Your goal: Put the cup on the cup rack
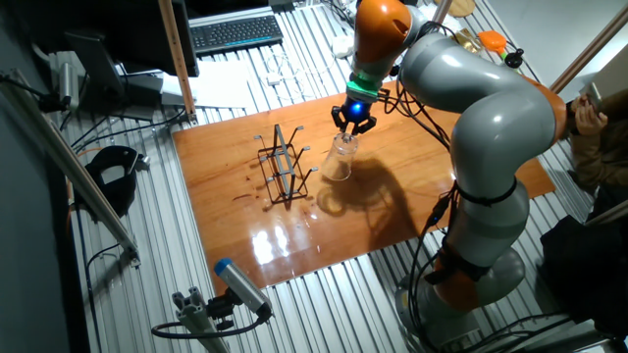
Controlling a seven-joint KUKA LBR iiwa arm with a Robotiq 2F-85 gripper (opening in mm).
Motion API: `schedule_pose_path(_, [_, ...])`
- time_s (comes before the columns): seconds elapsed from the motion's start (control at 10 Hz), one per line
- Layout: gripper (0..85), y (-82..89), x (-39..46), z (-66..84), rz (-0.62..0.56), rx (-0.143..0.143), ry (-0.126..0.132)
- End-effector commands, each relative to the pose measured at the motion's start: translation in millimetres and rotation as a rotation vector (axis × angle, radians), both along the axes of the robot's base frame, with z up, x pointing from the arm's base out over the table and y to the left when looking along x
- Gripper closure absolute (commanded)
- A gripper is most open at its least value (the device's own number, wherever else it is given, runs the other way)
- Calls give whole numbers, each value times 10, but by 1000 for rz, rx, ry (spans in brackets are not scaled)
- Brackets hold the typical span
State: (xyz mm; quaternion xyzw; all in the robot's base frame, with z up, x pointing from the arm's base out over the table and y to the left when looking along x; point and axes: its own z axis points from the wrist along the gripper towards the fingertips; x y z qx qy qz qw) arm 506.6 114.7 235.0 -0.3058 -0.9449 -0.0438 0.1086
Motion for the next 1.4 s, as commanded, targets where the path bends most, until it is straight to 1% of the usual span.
schedule_pose_path(0.0, [850,2,-3,-1,-10,4,0])
schedule_pose_path(0.1, [850,6,-8,-8,-21,5,-3])
schedule_pose_path(0.4, [850,25,-33,-24,-36,8,0])
schedule_pose_path(0.5, [850,13,-22,-20,-17,-6,4])
schedule_pose_path(0.6, [850,-3,-8,-15,-3,-23,13])
schedule_pose_path(0.7, [850,-3,-8,-15,23,-55,11])
schedule_pose_path(0.8, [850,-3,-8,-15,94,-114,8])
schedule_pose_path(0.9, [850,-3,-8,-15,140,-97,4])
schedule_pose_path(1.0, [850,-3,-8,-15,163,-23,12])
schedule_pose_path(1.1, [850,-3,-8,-15,171,40,31])
schedule_pose_path(1.2, [850,-3,-8,-15,160,42,34])
schedule_pose_path(1.3, [850,-3,-8,-15,141,33,34])
